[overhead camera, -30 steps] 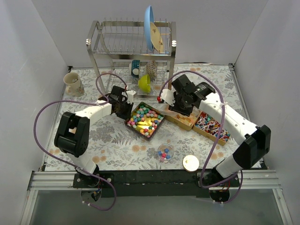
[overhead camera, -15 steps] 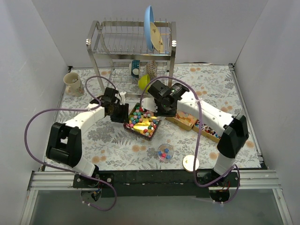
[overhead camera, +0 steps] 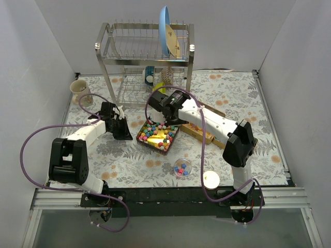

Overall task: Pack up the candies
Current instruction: Adjust the storage box at the center of the board, then scoop the fake candies from the storage box.

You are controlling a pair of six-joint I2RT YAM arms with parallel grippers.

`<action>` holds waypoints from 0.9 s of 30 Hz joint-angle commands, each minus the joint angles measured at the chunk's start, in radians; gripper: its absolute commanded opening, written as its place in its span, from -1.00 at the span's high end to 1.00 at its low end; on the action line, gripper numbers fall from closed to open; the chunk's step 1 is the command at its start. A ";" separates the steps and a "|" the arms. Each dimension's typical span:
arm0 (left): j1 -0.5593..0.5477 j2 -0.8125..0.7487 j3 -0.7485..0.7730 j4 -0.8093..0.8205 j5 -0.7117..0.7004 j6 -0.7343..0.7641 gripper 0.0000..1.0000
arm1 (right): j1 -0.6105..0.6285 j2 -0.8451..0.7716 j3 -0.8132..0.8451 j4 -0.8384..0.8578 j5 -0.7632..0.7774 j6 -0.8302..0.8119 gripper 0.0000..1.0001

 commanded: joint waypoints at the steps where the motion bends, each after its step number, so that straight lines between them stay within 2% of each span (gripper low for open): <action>1: -0.003 0.006 -0.048 0.031 0.118 -0.032 1.00 | 0.043 -0.005 -0.004 -0.015 0.143 -0.067 0.97; 9: -0.007 0.041 -0.068 0.061 0.207 -0.069 1.00 | 0.103 0.061 0.019 -0.029 0.258 -0.129 0.97; 19: -0.010 0.035 -0.116 0.127 0.280 -0.096 1.00 | 0.132 0.182 0.061 -0.041 0.379 -0.121 0.97; 27: -0.010 0.055 -0.133 0.153 0.311 -0.119 1.00 | 0.144 0.262 0.142 -0.025 0.343 -0.123 0.97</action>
